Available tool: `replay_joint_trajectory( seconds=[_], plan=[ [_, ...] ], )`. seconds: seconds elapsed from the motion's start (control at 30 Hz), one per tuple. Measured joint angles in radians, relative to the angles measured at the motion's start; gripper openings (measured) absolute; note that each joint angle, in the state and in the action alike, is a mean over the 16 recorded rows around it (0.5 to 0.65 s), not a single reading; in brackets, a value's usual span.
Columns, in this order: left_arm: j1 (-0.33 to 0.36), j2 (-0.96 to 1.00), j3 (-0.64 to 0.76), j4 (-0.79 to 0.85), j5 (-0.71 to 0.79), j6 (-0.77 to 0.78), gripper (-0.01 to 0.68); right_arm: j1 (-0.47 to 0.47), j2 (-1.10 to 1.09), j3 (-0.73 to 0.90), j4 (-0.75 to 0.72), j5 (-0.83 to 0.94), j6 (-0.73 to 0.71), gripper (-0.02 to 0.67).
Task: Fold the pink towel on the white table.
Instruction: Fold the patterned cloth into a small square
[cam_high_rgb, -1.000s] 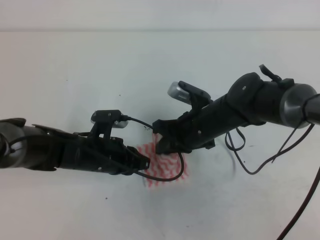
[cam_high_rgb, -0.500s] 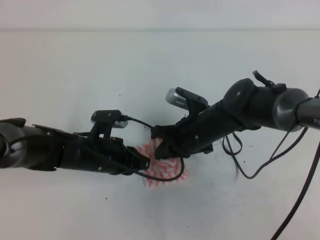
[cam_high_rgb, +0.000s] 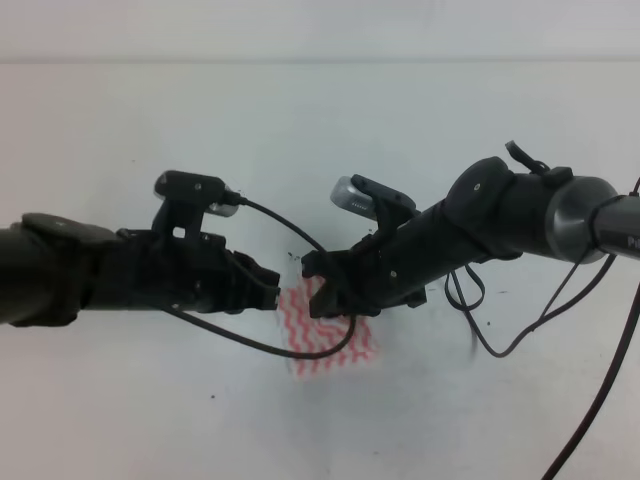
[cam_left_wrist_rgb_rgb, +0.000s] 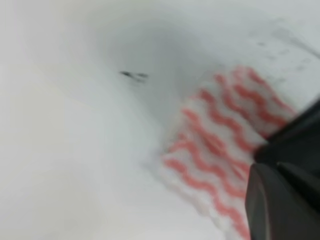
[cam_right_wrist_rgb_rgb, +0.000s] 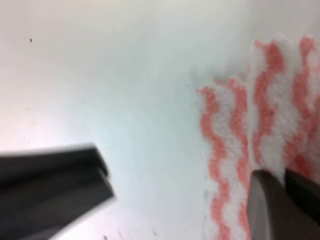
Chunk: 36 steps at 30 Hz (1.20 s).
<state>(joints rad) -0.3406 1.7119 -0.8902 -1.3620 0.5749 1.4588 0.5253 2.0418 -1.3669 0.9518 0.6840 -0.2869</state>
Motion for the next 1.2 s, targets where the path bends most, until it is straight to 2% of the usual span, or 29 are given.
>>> replay_joint_trajectory(
  seconds=[0.17, 0.5, 0.67, 0.9, 1.2],
  plan=[
    [0.0, -0.04, 0.0, 0.041, -0.041, -0.026, -0.003, 0.0, 0.001, 0.0, 0.0, 0.014, -0.002, 0.039],
    [0.0, -0.055, 0.0, 0.055, -0.069, -0.036, -0.003, 0.0, 0.0, -0.008, 0.008, 0.093, -0.007, 0.218],
    [0.001, -0.056, 0.0, 0.054, -0.072, -0.036, -0.003, 0.0, -0.002, -0.029, 0.013, 0.16, -0.007, 0.257],
    [0.0, -0.057, 0.0, 0.055, -0.077, -0.036, -0.003, 0.0, -0.004, -0.072, -0.002, 0.247, -0.006, 0.211],
    [0.0, -0.05, 0.0, 0.028, -0.064, -0.033, -0.003, 0.0, -0.005, -0.102, -0.105, 0.271, 0.012, 0.077]
  ],
)
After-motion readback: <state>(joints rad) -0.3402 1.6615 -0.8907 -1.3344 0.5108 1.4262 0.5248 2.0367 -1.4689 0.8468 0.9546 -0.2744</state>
